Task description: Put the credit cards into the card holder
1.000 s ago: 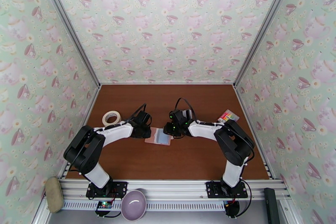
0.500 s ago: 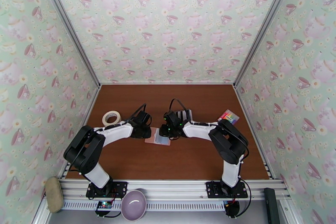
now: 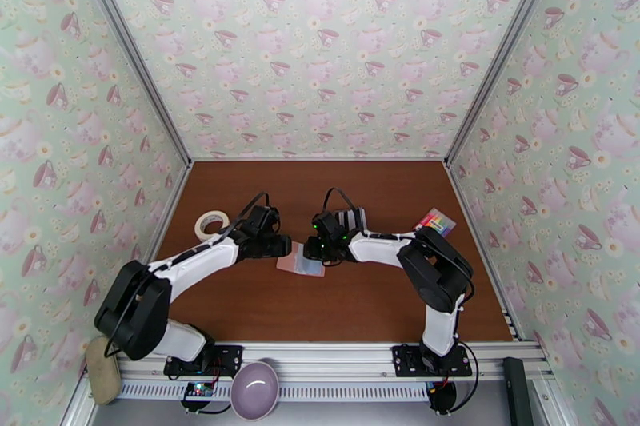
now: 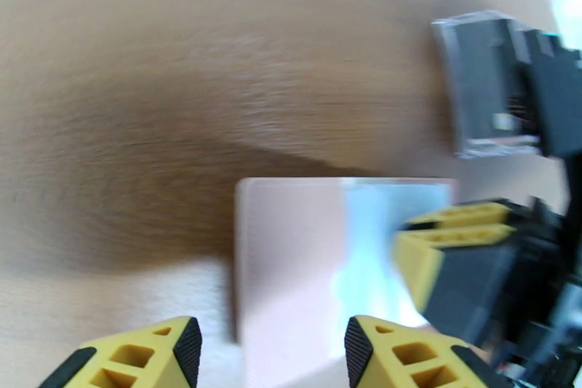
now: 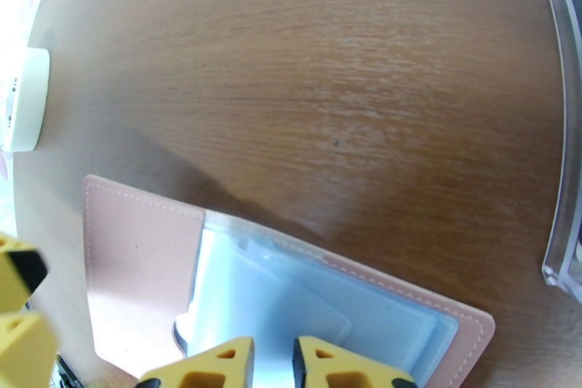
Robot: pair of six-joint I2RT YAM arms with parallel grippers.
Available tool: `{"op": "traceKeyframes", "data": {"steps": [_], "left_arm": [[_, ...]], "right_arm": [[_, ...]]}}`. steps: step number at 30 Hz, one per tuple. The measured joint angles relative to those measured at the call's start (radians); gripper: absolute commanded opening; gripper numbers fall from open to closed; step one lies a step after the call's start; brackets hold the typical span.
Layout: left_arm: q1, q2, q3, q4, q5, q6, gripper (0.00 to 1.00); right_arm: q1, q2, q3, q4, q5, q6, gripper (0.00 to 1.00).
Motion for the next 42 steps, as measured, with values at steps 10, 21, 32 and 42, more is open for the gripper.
{"op": "traceKeyframes", "data": {"steps": [10,21,32,42], "left_arm": [[-0.045,-0.034,-0.063,0.064,0.090,-0.027,0.53],[-0.060,-0.034,-0.193,0.138,0.085,-0.034,0.73],[-0.065,-0.032,-0.224,0.239,0.082,-0.034,0.73],[-0.072,-0.005,-0.266,0.311,0.079,-0.027,0.78]], "right_arm": [[0.000,0.000,-0.009,0.020,-0.001,0.009,0.23],[0.000,0.000,-0.009,0.023,-0.004,0.014,0.23],[0.000,0.000,-0.011,0.039,-0.035,0.036,0.23],[0.000,0.000,-0.011,0.061,-0.066,0.059,0.23]]}}
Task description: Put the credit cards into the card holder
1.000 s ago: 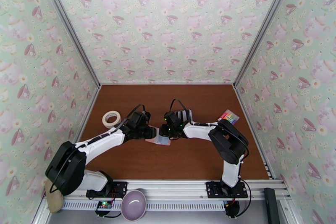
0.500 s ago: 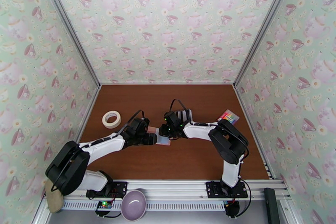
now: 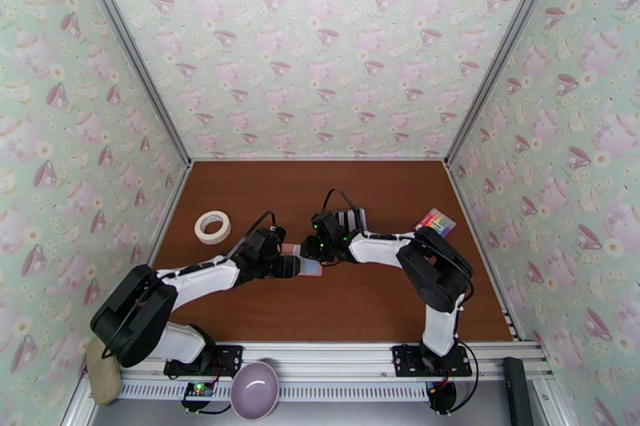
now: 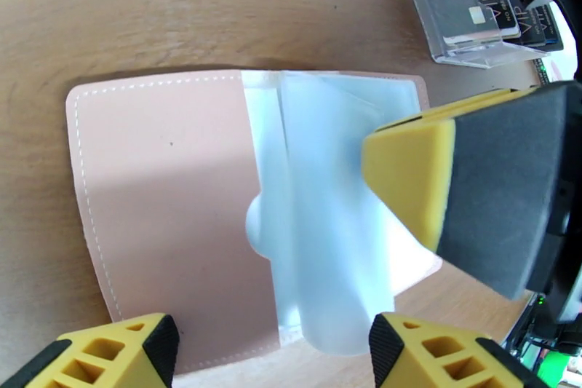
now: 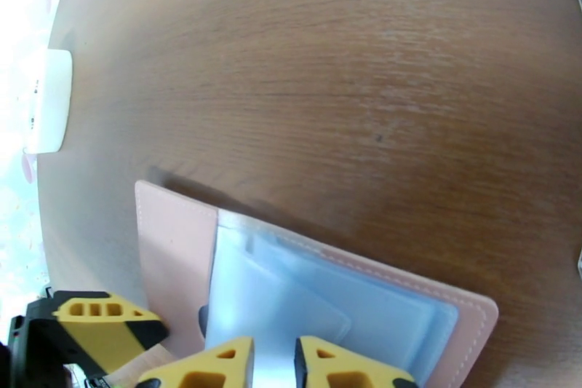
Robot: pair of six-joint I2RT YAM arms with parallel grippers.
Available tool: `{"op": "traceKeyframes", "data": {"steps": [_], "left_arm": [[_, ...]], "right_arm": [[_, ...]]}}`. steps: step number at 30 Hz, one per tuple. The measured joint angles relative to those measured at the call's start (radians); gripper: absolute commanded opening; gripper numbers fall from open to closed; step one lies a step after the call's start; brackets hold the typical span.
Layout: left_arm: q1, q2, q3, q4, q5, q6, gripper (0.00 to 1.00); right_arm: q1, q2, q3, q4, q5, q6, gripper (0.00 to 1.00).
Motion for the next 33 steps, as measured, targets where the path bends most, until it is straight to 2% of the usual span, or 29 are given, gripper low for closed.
{"op": "traceKeyframes", "data": {"steps": [9,20,23,27,30,33], "left_arm": [[-0.003,-0.007,-0.049,0.121,0.011,0.004,0.90],[-0.024,0.033,-0.011,0.099,-0.025,0.032,0.86],[-0.041,0.051,0.010,0.079,-0.063,0.039,0.82],[-0.058,0.072,0.029,0.055,-0.123,0.053,0.67],[-0.066,0.085,0.042,0.035,-0.160,0.051,0.60],[-0.071,0.098,0.055,0.024,-0.186,0.048,0.59]], "right_arm": [[0.000,0.005,-0.003,0.013,-0.018,0.014,0.23],[0.000,0.017,-0.013,0.060,-0.044,0.053,0.23],[0.000,0.019,-0.013,0.066,-0.043,0.060,0.23],[-0.001,0.019,-0.013,0.076,-0.040,0.069,0.23],[-0.002,0.017,-0.015,0.086,-0.040,0.075,0.23],[-0.005,0.010,-0.021,0.089,-0.040,0.079,0.23]]}}
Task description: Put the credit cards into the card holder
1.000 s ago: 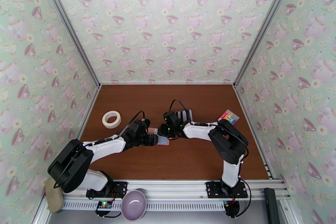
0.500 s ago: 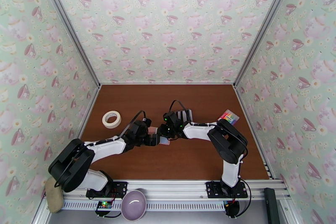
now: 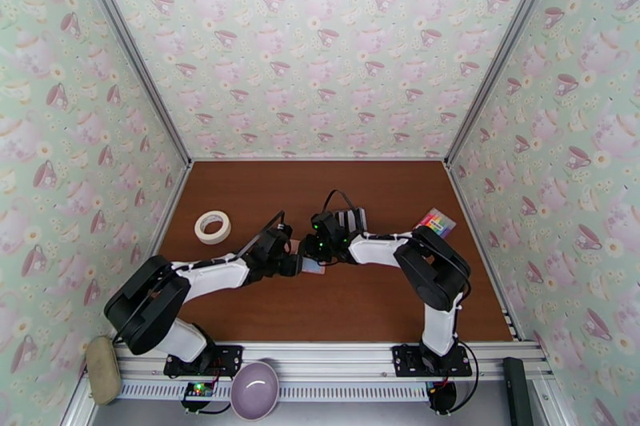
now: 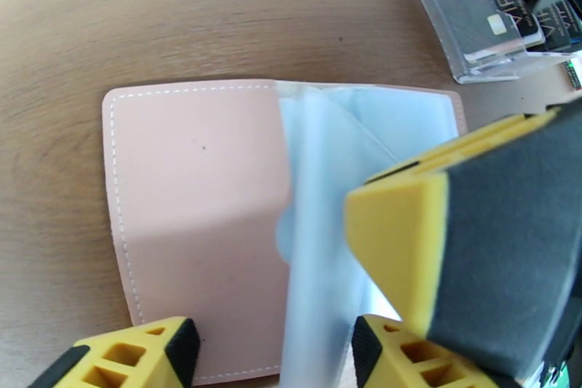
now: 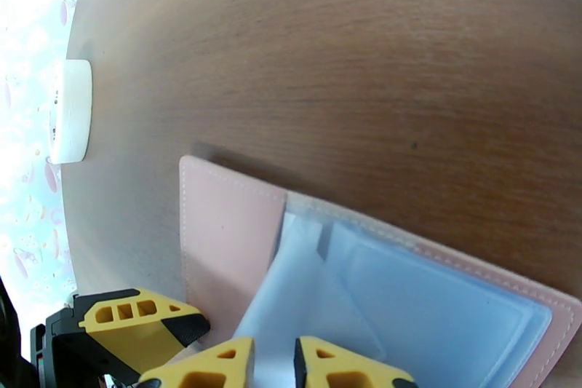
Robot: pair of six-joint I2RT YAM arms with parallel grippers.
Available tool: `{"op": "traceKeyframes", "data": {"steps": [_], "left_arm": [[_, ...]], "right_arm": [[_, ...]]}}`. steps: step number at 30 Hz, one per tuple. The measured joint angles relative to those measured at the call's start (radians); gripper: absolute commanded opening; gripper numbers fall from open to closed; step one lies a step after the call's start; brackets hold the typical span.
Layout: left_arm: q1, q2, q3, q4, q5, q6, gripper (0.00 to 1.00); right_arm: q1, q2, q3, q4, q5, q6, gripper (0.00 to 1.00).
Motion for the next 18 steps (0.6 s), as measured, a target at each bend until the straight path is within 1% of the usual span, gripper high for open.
{"op": "traceKeyframes", "data": {"steps": [4,11,18], "left_arm": [[-0.004,0.006,0.006,0.001,-0.018,-0.008,0.58],[-0.005,-0.003,-0.006,0.017,-0.022,-0.026,0.57],[-0.005,-0.017,-0.021,0.029,-0.020,-0.042,0.52]], "right_arm": [[-0.006,-0.033,-0.011,-0.001,0.000,0.000,0.24],[-0.011,-0.154,-0.049,-0.021,0.024,-0.005,0.28],[-0.023,-0.152,-0.062,-0.054,0.055,-0.018,0.30]]}}
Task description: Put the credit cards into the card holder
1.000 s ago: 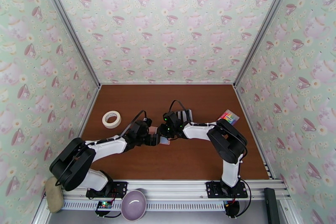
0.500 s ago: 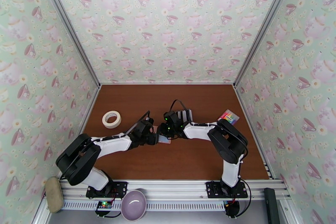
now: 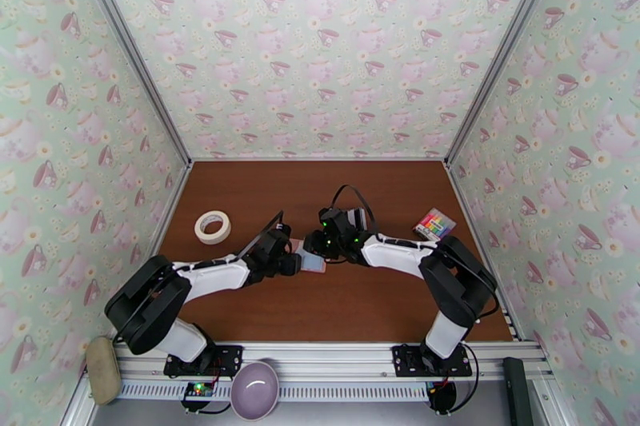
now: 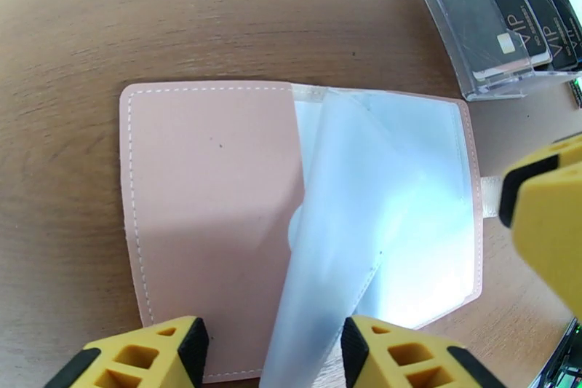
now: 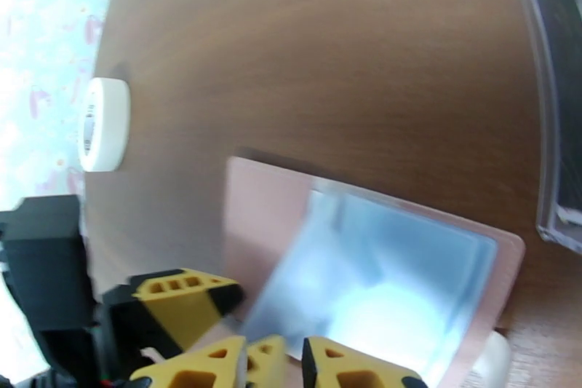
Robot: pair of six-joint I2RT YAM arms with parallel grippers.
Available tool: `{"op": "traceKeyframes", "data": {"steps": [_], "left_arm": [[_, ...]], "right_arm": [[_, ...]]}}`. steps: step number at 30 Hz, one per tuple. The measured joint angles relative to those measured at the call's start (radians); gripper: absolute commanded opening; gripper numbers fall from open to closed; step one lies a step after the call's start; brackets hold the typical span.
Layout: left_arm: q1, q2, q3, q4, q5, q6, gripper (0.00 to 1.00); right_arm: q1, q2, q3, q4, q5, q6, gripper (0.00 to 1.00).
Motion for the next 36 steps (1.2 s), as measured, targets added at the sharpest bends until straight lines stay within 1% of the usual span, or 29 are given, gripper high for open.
{"op": "traceKeyframes", "data": {"steps": [9,25,28,33,36], "left_arm": [[0.000,-0.018,-0.008,-0.018,0.006,-0.007,0.51],[0.000,-0.019,-0.009,-0.020,0.010,-0.006,0.53],[0.000,-0.018,-0.008,-0.020,0.011,-0.006,0.56],[0.001,-0.018,0.006,-0.039,0.023,-0.002,0.67],[0.001,-0.018,0.018,-0.064,0.024,0.003,0.69]], "right_arm": [[-0.005,0.087,0.019,-0.006,-0.001,-0.014,0.31],[-0.005,0.139,0.081,0.001,-0.029,-0.014,0.31],[-0.005,0.139,0.081,0.002,-0.031,-0.014,0.31],[-0.005,0.139,0.082,0.018,-0.047,-0.013,0.30],[-0.005,0.139,0.086,0.029,-0.059,-0.005,0.30]]}}
